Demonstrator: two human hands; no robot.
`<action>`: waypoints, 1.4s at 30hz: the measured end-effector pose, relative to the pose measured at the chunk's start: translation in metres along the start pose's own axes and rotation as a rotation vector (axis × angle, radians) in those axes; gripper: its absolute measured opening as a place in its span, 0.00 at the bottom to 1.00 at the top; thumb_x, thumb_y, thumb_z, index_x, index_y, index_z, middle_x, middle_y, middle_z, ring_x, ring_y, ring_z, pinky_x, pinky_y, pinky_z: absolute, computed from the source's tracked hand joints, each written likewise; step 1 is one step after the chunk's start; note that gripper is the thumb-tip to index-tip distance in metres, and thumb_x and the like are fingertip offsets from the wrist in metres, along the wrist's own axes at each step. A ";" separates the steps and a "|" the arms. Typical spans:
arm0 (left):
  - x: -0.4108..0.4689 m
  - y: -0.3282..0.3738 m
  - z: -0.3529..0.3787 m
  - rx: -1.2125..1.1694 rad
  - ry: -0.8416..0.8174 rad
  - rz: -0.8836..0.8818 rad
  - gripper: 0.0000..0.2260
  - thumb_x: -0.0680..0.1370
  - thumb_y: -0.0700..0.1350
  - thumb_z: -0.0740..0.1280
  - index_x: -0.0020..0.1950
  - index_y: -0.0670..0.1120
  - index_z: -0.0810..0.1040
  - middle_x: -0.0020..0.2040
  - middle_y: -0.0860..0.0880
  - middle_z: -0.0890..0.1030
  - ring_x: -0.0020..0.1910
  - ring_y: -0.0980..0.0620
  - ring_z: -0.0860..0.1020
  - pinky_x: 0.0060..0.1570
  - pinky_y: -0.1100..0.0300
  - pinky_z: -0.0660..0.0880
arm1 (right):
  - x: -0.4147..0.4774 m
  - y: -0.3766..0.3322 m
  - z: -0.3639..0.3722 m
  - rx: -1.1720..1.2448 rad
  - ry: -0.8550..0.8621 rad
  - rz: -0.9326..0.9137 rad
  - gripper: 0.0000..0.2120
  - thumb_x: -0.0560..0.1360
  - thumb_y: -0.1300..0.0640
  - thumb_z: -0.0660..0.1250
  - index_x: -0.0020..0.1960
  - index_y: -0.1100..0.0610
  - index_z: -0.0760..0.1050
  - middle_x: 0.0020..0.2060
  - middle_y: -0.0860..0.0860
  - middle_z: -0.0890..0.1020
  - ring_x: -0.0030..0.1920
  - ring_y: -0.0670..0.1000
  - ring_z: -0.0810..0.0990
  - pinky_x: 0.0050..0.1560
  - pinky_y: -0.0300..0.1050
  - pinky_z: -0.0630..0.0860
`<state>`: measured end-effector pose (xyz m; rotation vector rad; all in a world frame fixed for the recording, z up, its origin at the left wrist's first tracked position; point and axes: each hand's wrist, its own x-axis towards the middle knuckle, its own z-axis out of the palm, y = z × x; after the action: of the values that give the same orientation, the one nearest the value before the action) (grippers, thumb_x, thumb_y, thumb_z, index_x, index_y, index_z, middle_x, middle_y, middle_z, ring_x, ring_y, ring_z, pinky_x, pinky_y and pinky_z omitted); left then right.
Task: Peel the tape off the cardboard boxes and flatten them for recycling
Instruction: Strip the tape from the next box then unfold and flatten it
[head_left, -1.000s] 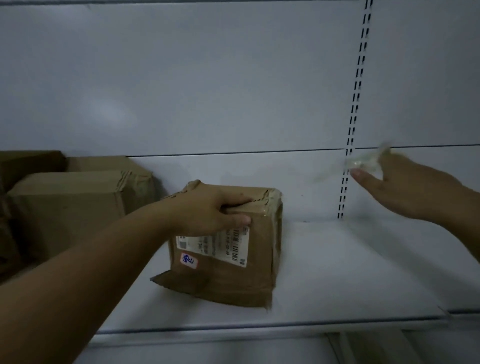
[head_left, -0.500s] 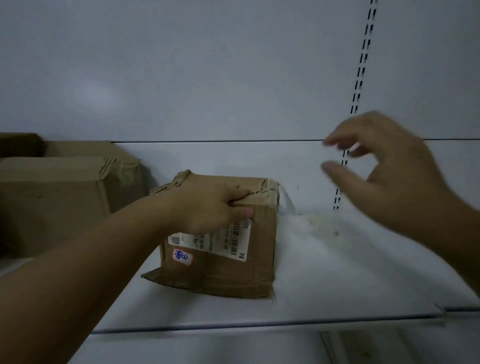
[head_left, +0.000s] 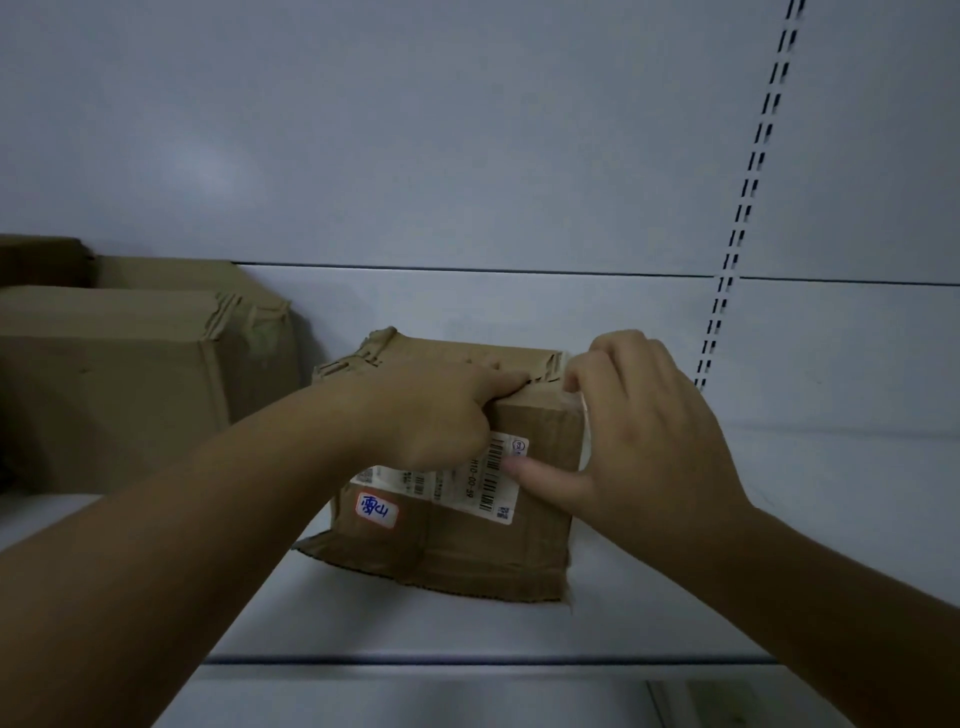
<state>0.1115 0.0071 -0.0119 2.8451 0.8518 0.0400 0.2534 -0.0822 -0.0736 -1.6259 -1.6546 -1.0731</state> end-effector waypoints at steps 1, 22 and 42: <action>0.000 0.000 0.000 0.007 0.001 0.000 0.28 0.80 0.41 0.57 0.77 0.58 0.52 0.77 0.52 0.59 0.74 0.51 0.58 0.68 0.55 0.56 | 0.002 -0.002 0.000 0.010 0.038 -0.006 0.25 0.66 0.36 0.64 0.42 0.59 0.71 0.40 0.54 0.73 0.39 0.53 0.71 0.34 0.47 0.70; 0.000 -0.004 0.002 0.061 -0.013 0.039 0.31 0.75 0.38 0.59 0.75 0.57 0.56 0.72 0.49 0.67 0.70 0.48 0.66 0.65 0.51 0.66 | 0.005 -0.001 -0.002 0.291 -0.078 0.039 0.04 0.67 0.52 0.61 0.40 0.50 0.67 0.35 0.45 0.69 0.31 0.45 0.70 0.27 0.40 0.71; 0.008 -0.011 0.009 0.181 0.029 0.051 0.35 0.74 0.44 0.63 0.76 0.59 0.49 0.77 0.51 0.56 0.76 0.50 0.55 0.70 0.51 0.58 | 0.008 0.021 0.000 0.606 -0.283 0.117 0.06 0.68 0.53 0.69 0.43 0.52 0.76 0.39 0.42 0.74 0.41 0.44 0.74 0.36 0.31 0.72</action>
<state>0.1126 0.0189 -0.0232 3.0421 0.8279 0.0110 0.2729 -0.0797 -0.0637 -1.4735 -1.8015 -0.2376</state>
